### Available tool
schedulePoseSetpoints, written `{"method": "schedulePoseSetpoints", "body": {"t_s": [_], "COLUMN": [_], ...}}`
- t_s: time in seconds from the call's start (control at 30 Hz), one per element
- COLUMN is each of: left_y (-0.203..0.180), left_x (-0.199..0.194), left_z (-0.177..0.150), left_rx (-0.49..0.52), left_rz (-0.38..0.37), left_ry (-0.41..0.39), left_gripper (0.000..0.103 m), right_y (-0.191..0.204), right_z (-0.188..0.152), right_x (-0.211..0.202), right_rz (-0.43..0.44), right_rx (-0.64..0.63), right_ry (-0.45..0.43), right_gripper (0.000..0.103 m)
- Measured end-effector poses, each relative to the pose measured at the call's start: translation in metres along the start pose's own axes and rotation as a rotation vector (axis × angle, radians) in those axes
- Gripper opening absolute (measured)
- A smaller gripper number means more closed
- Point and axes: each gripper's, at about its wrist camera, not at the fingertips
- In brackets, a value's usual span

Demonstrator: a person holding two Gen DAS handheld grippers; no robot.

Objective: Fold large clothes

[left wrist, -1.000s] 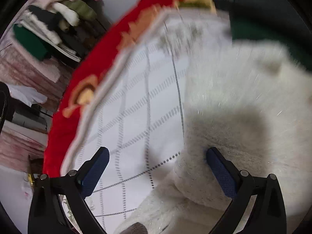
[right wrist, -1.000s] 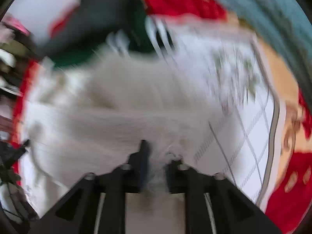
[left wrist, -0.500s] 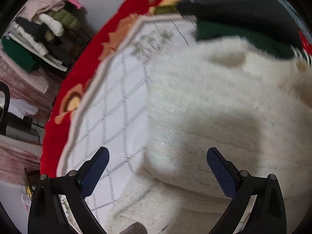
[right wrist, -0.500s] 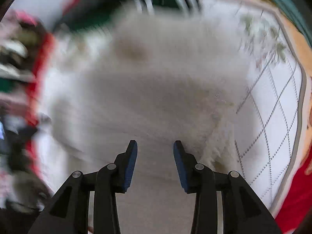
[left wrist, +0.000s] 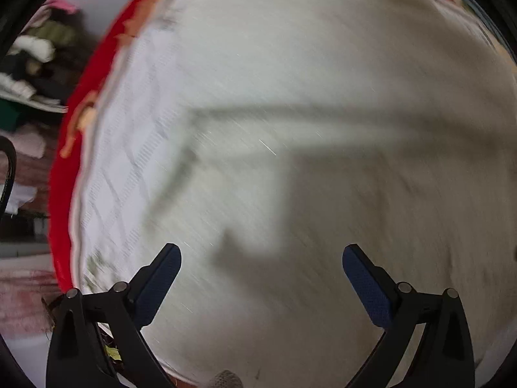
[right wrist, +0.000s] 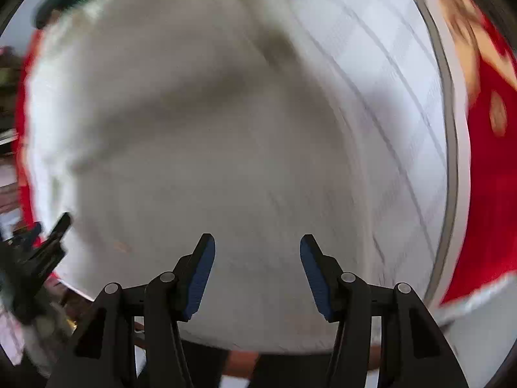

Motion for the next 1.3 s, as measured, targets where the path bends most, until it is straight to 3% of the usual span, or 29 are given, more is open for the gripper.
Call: {"method": "schedulePoseSetpoints", "body": {"t_s": [0.03, 0.13, 0.23, 0.3, 0.43, 0.53, 0.6, 0.63, 0.67, 0.77, 0.9, 1.0, 1.07, 1.13, 1.2, 1.3], "left_y": [-0.016, -0.058, -0.056, -0.049, -0.040, -0.050, -0.061, -0.068, -0.072, -0.084, -0.102, -0.112, -0.118, -0.127, -0.141, -0.173], "left_x": [0.004, 0.036, 0.033, 0.027, 0.002, -0.012, -0.014, -0.015, -0.015, -0.016, -0.038, -0.054, -0.060, -0.068, -0.080, -0.095], "left_z": [-0.008, -0.024, -0.022, -0.018, -0.001, 0.014, 0.019, 0.021, 0.021, 0.019, 0.018, 0.018, 0.020, 0.023, 0.026, 0.031], "left_rx": [0.023, 0.138, 0.094, 0.068, 0.005, -0.029, -0.048, -0.060, -0.068, -0.112, -0.184, -0.222, -0.221, -0.207, -0.193, -0.142], "left_rz": [0.002, 0.083, 0.081, 0.072, 0.130, 0.195, 0.228, 0.248, 0.269, 0.326, 0.383, 0.415, 0.435, 0.451, 0.439, 0.405], "left_ry": [0.000, 0.042, 0.036, 0.046, 0.004, -0.033, -0.031, -0.030, -0.024, -0.002, 0.015, 0.005, -0.002, -0.010, -0.034, -0.064], "left_gripper": [0.103, 0.103, 0.103, 0.103, 0.103, 0.103, 0.103, 0.103, 0.103, 0.103, 0.103, 0.103, 0.103, 0.103, 0.103, 0.103], "right_y": [-0.010, -0.038, -0.047, -0.040, -0.018, -0.005, 0.009, 0.011, 0.006, -0.034, -0.058, -0.059, -0.050, -0.049, -0.069, -0.114], "right_z": [-0.007, -0.015, -0.004, 0.007, 0.040, 0.072, 0.095, 0.100, 0.109, 0.136, 0.153, 0.157, 0.153, 0.146, 0.136, 0.125], "right_x": [0.011, 0.044, 0.037, 0.001, -0.040, -0.030, -0.020, -0.018, -0.018, -0.004, -0.009, -0.027, -0.038, -0.041, -0.049, -0.056], "right_rz": [-0.053, -0.168, -0.121, -0.068, -0.077, -0.054, -0.056, -0.079, -0.071, 0.096, 0.221, 0.223, 0.200, 0.200, 0.250, 0.230], "right_rx": [0.022, 0.064, 0.132, 0.107, -0.044, -0.125, -0.215, -0.238, -0.227, -0.056, -0.004, -0.124, -0.258, -0.302, -0.317, -0.311], "right_ry": [-0.001, 0.000, 0.039, -0.044, -0.226, -0.253, -0.272, -0.315, -0.337, -0.233, -0.091, -0.097, -0.143, -0.122, -0.073, -0.055], "right_gripper": [0.056, 0.030, 0.030, 0.032, 0.058, 0.058, 0.044, 0.013, 0.012, 0.011, 0.013, 0.028, 0.029, 0.029, 0.029, 0.048]}}
Point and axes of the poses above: each gripper's, at about its wrist camera, not at the fingertips, and x roughly the way its jaws point, y to its left, z to its top, and after that the axes turned 11 degrees about x, right-handed
